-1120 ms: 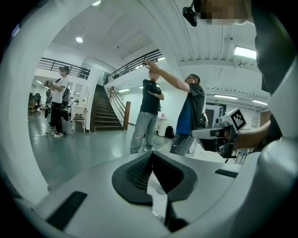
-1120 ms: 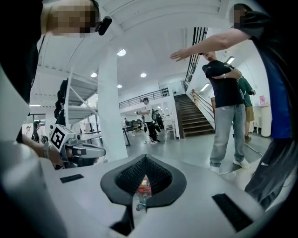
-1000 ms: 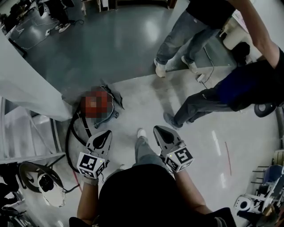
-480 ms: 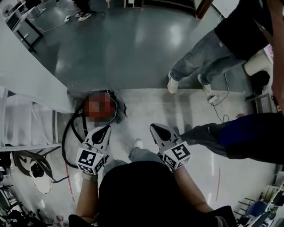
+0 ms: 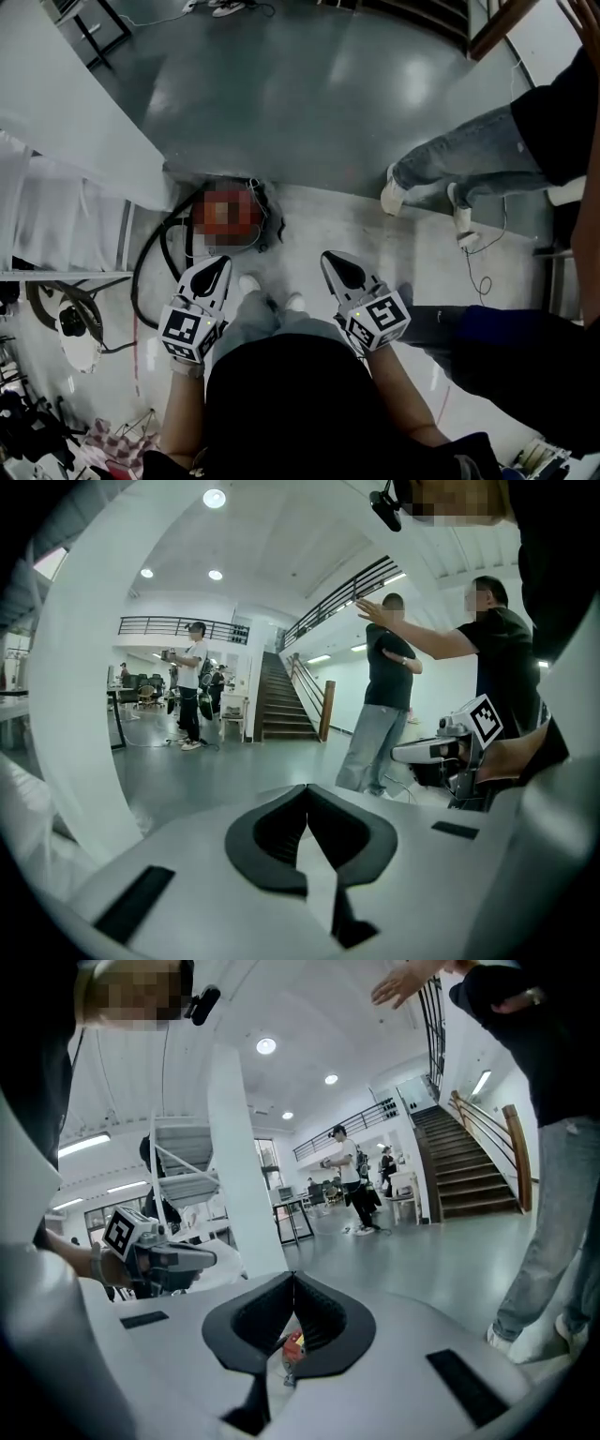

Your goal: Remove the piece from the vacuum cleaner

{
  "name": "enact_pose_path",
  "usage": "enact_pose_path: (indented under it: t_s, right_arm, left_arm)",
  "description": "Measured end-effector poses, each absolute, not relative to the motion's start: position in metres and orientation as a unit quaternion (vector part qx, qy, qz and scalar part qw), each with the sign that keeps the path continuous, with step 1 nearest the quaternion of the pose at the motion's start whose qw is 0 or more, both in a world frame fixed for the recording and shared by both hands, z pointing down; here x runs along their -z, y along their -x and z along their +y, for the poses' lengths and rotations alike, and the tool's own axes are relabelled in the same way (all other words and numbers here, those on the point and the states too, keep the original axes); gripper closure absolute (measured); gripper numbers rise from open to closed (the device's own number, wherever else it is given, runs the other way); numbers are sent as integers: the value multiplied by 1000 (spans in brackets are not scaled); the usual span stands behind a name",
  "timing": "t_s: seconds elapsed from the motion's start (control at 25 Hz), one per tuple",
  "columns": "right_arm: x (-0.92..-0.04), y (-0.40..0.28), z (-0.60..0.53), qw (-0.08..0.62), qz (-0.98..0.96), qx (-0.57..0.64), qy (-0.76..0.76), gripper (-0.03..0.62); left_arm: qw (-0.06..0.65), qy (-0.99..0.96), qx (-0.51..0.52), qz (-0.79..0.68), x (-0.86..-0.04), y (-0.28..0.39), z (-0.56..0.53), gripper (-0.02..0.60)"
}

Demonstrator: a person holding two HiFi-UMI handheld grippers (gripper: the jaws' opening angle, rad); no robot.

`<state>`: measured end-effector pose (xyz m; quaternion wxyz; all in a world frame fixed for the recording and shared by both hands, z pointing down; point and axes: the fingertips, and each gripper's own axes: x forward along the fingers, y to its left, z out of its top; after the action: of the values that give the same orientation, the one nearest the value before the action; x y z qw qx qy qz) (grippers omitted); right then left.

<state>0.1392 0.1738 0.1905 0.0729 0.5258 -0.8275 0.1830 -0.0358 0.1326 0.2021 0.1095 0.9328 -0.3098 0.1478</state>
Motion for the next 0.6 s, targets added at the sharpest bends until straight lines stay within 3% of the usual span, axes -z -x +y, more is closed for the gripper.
enact_pose_path:
  t_s: [0.6]
  right_arm:
    - [-227, -89, 41, 115, -824, -201, -517, 566]
  left_arm:
    - [139, -922, -152, -328, -226, 96, 19, 563]
